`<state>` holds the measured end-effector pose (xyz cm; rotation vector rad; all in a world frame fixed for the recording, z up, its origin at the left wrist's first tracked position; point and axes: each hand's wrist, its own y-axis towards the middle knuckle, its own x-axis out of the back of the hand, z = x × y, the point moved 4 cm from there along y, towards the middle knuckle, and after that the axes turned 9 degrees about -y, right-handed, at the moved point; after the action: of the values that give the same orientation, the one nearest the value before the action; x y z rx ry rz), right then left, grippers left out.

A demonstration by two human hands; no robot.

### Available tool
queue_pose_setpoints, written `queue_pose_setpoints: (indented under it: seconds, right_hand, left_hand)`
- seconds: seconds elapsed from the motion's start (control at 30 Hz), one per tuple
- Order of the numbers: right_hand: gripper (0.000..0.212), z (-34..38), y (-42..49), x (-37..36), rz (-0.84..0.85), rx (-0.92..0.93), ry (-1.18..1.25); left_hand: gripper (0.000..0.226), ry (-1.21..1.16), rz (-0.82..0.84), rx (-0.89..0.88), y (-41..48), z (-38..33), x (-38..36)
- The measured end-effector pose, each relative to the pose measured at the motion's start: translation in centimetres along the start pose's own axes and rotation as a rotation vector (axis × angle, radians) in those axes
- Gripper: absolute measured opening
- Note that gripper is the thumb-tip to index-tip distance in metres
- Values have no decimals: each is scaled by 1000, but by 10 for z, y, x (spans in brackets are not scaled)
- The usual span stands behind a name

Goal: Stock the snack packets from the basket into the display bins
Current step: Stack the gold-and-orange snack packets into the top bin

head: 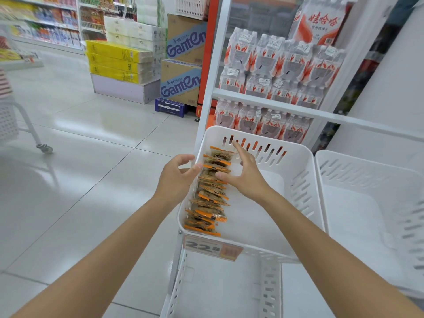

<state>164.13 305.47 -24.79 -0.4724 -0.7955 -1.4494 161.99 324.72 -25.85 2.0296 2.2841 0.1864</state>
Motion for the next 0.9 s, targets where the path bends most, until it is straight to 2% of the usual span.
queue_pose_setpoints:
  seconds: [0.17,0.33,0.43,0.5,0.6,0.7,0.83,0.9]
  right_hand:
    - [80,18,-53,25,-100,19,-100]
    - [50,42,-159,45,-245,97,-223]
    - [44,36,-232,40,-222,94,-203]
    - [42,19,-283,29,-118,42,-218]
    - [43,-20,-357,3,176,-138,-267]
    - [57,-43,-405,-29,436,-216,-275]
    - [80,-44,-427,-88,668,44,-568]
    - [72,-55,-436,-110,707,93,-665]
  left_hand:
    - [33,225,-87,-156,-40,-33,2]
    - [16,186,95,-142,-129,-55,-7]
    - [16,218,201,-80,-192,-40,-6]
    - [17,227,280,-16,-235,-18,-2]
    - [19,196,339,100,-292,20,8]
    - [24,122,327,215,-334,54,26]
    - [23,218,284,231,-361,81,49]
    - [17,190,279,256,-367,86,55]
